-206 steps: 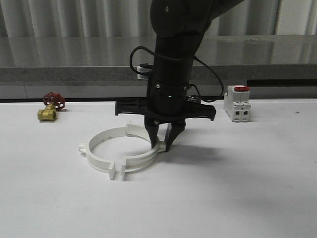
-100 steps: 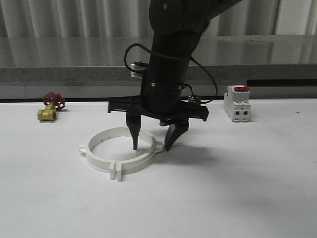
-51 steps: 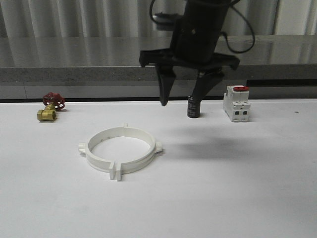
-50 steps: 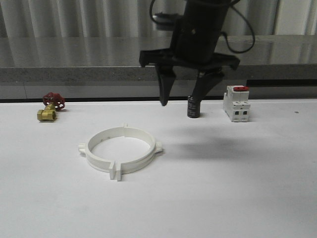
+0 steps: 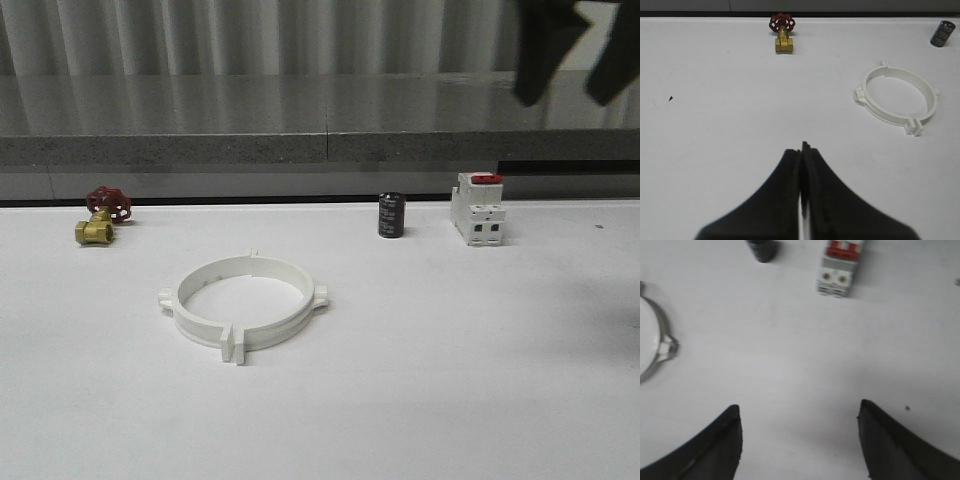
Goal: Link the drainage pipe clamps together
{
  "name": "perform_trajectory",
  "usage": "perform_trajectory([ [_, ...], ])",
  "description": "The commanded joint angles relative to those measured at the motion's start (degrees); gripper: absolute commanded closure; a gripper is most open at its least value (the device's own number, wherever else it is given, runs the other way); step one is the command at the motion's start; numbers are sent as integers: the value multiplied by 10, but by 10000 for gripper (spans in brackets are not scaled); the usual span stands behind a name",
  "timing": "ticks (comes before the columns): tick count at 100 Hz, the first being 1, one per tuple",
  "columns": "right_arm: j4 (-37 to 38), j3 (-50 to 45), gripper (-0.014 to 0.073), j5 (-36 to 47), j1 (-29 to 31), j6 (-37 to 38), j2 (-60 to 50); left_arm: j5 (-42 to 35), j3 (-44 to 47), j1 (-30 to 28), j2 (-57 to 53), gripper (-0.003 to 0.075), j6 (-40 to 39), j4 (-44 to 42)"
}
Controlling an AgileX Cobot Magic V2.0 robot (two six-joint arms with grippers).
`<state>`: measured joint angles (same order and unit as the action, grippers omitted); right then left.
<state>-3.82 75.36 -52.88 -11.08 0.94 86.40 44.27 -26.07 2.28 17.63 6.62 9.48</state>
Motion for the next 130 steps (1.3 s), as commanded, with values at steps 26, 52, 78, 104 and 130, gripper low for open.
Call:
perform_trajectory([
  [26, 1, -186, 92, 42, 135, -9, -268, -38, -15, 0, 5, 741, 1, 10],
  [52, 1, -308, 99, 41, 141, -6, -445, -38, -15, 0, 5, 741, 1, 10],
  [78, 1, -353, 382, 42, 141, -6, -557, -38, -15, 0, 5, 741, 1, 10],
  [104, 2, -353, 662, 32, 141, -6, -565, -38, -15, 0, 5, 741, 1, 10],
  [130, 2, -353, 661, 32, 141, -6, -565, -38, -15, 0, 5, 741, 1, 10],
])
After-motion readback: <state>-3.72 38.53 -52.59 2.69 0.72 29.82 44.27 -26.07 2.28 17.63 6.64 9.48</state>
